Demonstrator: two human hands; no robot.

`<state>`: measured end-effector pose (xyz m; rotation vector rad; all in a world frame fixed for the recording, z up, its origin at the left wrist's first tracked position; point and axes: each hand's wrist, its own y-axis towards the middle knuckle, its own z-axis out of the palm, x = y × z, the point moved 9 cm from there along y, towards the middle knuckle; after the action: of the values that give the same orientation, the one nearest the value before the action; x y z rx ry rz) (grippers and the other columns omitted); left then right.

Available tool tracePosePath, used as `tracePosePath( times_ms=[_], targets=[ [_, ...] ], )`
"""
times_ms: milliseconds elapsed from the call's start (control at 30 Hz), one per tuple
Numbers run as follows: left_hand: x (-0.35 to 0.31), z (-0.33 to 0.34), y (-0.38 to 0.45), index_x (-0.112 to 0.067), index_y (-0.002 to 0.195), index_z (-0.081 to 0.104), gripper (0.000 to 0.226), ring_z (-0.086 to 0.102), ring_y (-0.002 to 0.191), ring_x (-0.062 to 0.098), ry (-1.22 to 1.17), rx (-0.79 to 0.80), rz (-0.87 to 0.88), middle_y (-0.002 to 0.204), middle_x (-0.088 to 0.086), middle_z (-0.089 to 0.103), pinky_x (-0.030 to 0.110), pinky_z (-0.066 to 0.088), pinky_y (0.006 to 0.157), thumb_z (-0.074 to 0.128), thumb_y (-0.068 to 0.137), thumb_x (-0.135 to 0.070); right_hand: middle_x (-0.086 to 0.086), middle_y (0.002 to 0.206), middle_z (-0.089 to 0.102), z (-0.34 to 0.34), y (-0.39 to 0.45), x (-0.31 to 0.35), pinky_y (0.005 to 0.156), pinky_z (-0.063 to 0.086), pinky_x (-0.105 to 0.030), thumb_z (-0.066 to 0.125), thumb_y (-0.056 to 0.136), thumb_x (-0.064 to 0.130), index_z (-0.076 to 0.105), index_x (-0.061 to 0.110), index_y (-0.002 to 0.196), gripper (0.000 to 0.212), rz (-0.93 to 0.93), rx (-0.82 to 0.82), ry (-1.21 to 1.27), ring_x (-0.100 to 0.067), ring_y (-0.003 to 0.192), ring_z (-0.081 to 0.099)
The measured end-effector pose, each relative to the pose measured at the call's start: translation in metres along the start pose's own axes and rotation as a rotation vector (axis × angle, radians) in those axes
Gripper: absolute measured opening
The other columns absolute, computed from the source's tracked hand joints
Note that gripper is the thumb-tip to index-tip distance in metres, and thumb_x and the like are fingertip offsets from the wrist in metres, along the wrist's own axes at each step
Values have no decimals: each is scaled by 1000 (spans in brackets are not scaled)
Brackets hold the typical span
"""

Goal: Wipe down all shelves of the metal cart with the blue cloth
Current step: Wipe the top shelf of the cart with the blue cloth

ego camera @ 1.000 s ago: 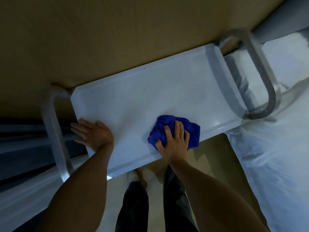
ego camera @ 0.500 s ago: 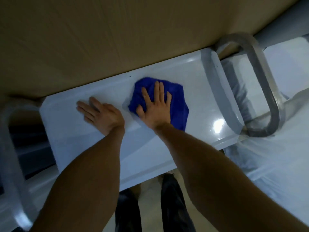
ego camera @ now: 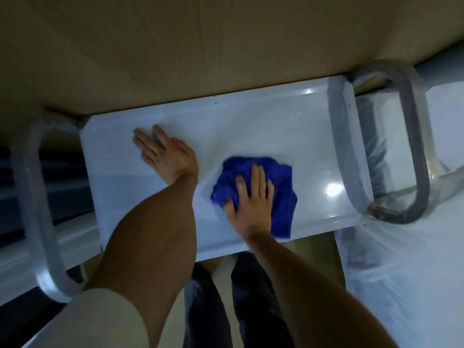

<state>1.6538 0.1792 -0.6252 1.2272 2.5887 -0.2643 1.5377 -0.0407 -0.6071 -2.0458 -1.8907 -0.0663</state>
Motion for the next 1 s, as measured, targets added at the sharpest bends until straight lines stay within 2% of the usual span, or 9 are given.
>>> tracePosePath(
  times_ms=[100,233,333,467,567,700,800,900,1000],
  targets=[
    [-3,-2,-1,-11,151,33,55,9,150,37,17,7,8,160,23,13,49,17,117,26,100,-30,-20,162,20,15,-55,-13,118,14,-55,40,92,56,46,22,141,59,-63,71,-46,-37,150,16],
    [-3,-2,0,-12,151,33,55,9,150,36,7,23,2,160,23,13,49,19,117,27,100,-31,-21,161,22,9,-18,-10,116,17,-57,37,92,57,42,24,143,61,-98,62,-86,-37,149,18],
    [-1,-2,1,-10,149,38,54,15,148,38,-31,9,-5,158,25,19,47,23,115,28,100,-31,-22,161,22,-4,45,-5,118,11,-55,29,94,58,44,22,146,66,42,5,-85,-38,150,16],
    [-2,-2,3,-9,146,43,53,20,147,40,-56,-9,-1,157,26,23,48,28,112,31,98,-29,-22,164,7,-10,107,12,120,5,-55,20,92,59,30,22,155,73,270,-13,-95,-37,152,3],
    [-2,-2,2,-9,145,44,53,21,146,40,-53,-20,12,156,27,24,47,27,111,32,98,-29,-23,163,11,-10,112,15,120,7,-56,25,93,58,34,20,154,72,290,-66,-93,-38,152,7],
    [-1,-2,3,-10,146,42,54,18,147,38,-52,-4,7,158,25,21,47,26,112,31,98,-31,-23,164,7,-10,110,16,121,4,-56,24,93,59,30,20,155,74,271,-25,-104,-38,152,3],
    [0,0,2,-12,149,37,54,13,149,38,-14,4,21,160,23,16,49,24,115,28,100,-33,-23,164,1,-20,145,16,121,1,-55,22,93,60,24,23,157,74,152,39,-148,-37,152,-2],
    [1,3,3,-14,151,32,55,8,150,36,0,48,-2,161,22,10,51,21,116,29,100,-33,-29,161,11,-36,191,14,120,4,-56,33,92,60,36,23,151,70,26,-1,-157,-42,150,7],
    [-4,3,3,-14,151,33,56,9,150,36,-19,70,-14,161,21,10,50,20,116,30,99,-32,-32,157,20,-40,196,8,120,8,-56,35,90,60,42,21,146,70,35,-63,-180,-45,148,14]
  ],
)
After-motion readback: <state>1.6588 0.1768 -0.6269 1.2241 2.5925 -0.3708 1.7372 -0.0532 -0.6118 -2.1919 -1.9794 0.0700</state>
